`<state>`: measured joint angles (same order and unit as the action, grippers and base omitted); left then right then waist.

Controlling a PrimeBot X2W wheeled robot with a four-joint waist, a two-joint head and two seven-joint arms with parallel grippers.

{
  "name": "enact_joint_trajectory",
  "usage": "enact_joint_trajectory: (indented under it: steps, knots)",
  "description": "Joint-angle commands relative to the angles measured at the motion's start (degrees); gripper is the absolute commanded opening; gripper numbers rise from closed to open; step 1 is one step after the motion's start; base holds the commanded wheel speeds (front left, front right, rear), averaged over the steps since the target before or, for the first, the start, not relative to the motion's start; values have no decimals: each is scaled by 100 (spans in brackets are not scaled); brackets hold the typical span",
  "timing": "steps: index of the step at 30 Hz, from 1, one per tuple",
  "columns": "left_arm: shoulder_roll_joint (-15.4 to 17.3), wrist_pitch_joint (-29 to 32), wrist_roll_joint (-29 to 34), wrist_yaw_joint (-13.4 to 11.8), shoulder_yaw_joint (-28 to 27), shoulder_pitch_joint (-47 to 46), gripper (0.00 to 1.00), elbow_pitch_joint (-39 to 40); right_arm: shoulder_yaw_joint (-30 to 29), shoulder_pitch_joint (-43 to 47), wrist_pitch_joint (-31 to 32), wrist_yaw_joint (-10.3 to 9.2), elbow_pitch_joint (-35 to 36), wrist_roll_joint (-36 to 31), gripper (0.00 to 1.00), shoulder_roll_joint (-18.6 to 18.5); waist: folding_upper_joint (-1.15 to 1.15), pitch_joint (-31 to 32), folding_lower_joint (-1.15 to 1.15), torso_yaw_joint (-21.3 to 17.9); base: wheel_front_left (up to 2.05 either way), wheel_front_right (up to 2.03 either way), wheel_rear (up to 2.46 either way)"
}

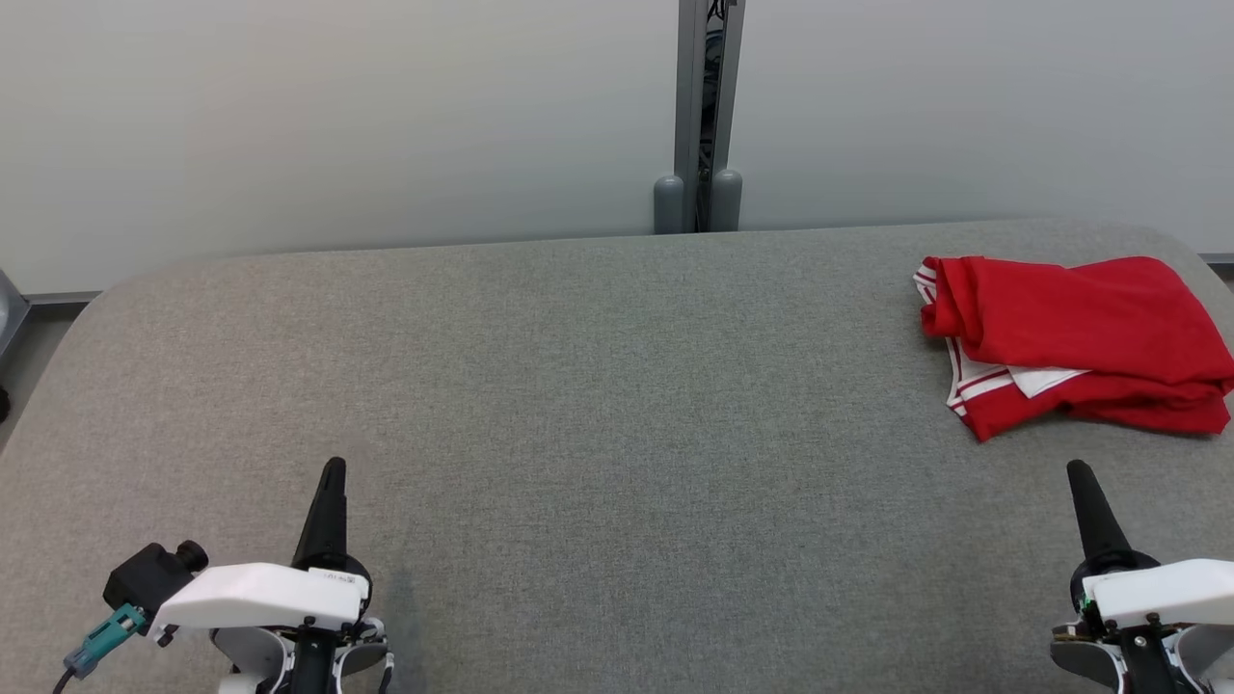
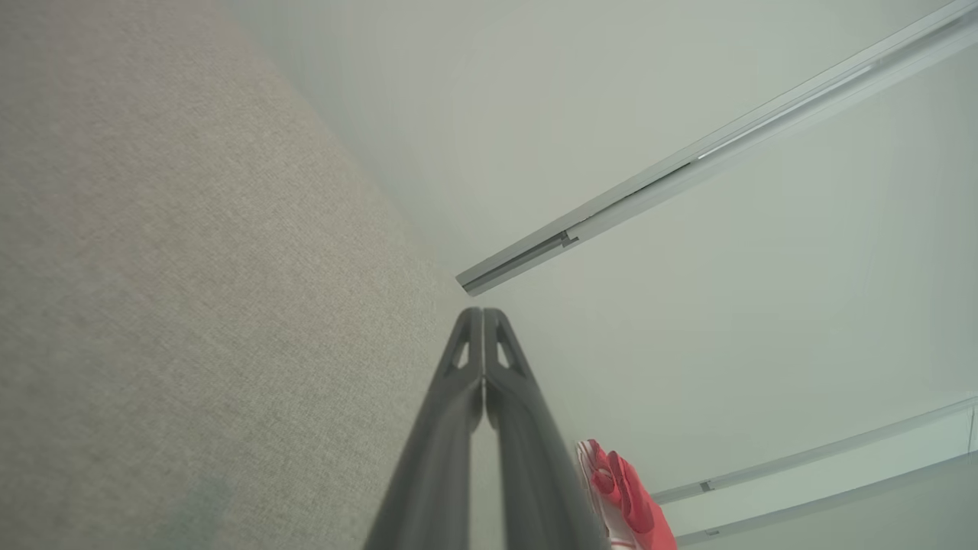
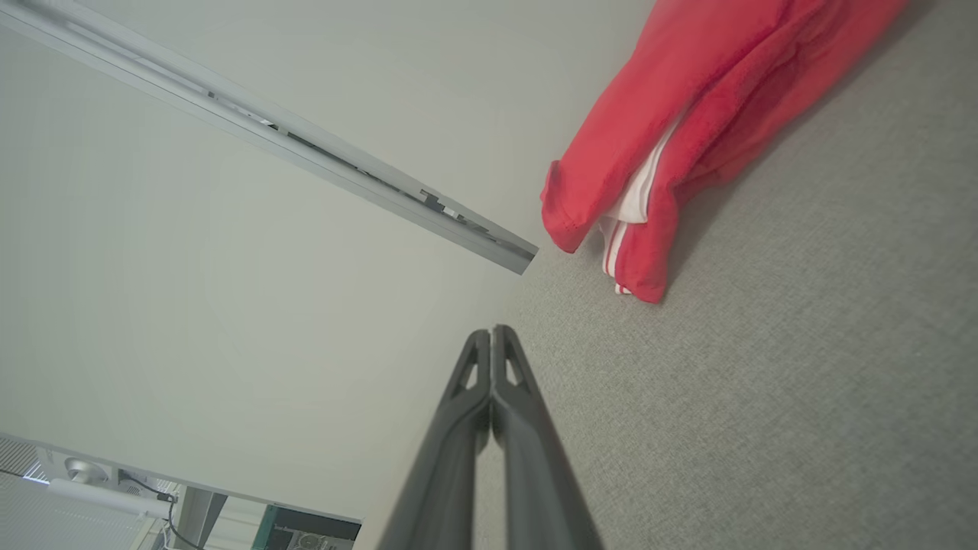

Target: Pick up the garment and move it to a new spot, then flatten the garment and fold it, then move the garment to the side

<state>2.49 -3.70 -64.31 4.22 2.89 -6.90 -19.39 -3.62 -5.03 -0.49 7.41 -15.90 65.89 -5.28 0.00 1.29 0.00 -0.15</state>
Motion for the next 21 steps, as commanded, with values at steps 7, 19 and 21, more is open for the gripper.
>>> enact_joint_trajectory:
  steps: [7, 19, 21]
  knots:
    - [36, 104, -527, 86, -46, -315, 0, -46, -155, -196, 158, 11, -28, 521, 0, -56, 0, -19, 0, 2, 0, 0, 0]
    - [42, 238, -1233, 161, -77, -521, 0, -167, -339, -310, 370, 12, -110, 1197, 0, -66, 0, -52, 0, 4, 0, 0, 0]
    - [42, 257, -1343, 174, -81, -542, 0, -187, -367, -326, 404, 12, -122, 1295, 0, -67, 0, -57, 0, 5, 0, 0, 0]
